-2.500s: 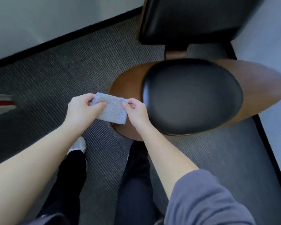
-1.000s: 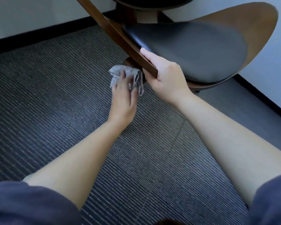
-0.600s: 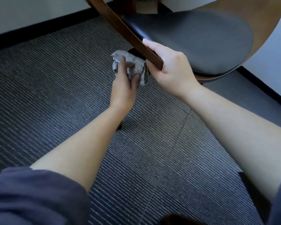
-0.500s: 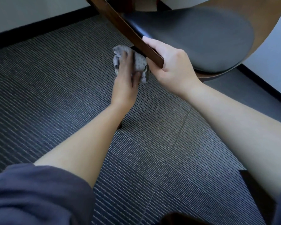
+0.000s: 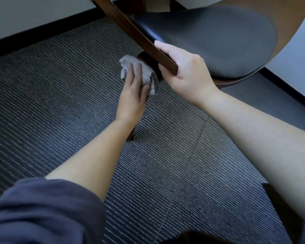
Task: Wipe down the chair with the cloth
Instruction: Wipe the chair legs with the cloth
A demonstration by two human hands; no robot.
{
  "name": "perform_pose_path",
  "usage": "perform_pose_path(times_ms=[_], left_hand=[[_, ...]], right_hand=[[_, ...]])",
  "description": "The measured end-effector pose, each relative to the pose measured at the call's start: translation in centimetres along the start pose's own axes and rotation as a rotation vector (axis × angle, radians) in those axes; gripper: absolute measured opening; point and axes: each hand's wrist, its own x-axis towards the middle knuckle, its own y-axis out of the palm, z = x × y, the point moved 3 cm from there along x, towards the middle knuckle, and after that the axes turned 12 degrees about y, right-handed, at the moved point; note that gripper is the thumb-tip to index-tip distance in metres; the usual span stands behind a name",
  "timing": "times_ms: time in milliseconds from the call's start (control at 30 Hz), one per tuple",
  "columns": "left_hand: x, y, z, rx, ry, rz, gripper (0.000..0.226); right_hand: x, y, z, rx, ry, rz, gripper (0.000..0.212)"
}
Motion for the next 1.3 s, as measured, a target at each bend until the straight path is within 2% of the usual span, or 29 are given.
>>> perform_pose_path(times_ms=[133,400,633,800,867,933,1000,1100,1200,1233,1300], left_hand=[[-2.9,0.5,1.5,-0.050,-0.216,0.026,0.058],[-6.4,2.9,4.1,-0.022,-0.538,0.214,0.058],[-8.5,4.0,5.5,-0.024,-0.736,0.366,0.059],[-8.6,4.7,5.6,-0.187,-0.859,0.379,0.072],[-9.2,5.0,5.7,-0.304,-0.850,0.395,0.099],[-9.5,5.1,5.5,-0.359,-0.767,0.375,0.130],[-9.3,4.8,5.0,-0.353,-0.648,0.313,0.140],[-8.5,4.0,4.1,-0.354,-0.524,0.195,0.120],[-7.8,3.3,3.4,-0.315,-0.468,0.065,0.072],[-7.4,3.1,2.8,-0.299,-0.441,0.027,0.064],[-6.3,3.0,1.8,-0.266,-0.349,-0.034,0.065]], right_hand=[[-0.1,0.1,0.0,-0.005,-0.004,-0.015,0.047],[-0.1,0.1,0.0,0.000,0.001,-0.016,0.047],[-0.2,0.0,0.1,-0.008,-0.003,-0.040,0.044],[-0.2,0.1,0.1,-0.017,-0.002,-0.040,0.046],[-0.2,0.1,0.0,-0.020,-0.004,-0.041,0.046],[-0.2,0.2,0.0,-0.019,-0.001,-0.046,0.046],[-0.2,0.2,0.0,-0.015,0.002,-0.048,0.045],[-0.2,0.2,0.0,-0.006,-0.003,-0.052,0.044],[-0.2,0.1,0.0,-0.011,-0.004,-0.053,0.044],[-0.2,0.0,0.0,-0.014,-0.005,-0.053,0.045],[-0.2,0.1,0.1,-0.019,-0.006,-0.051,0.045]])
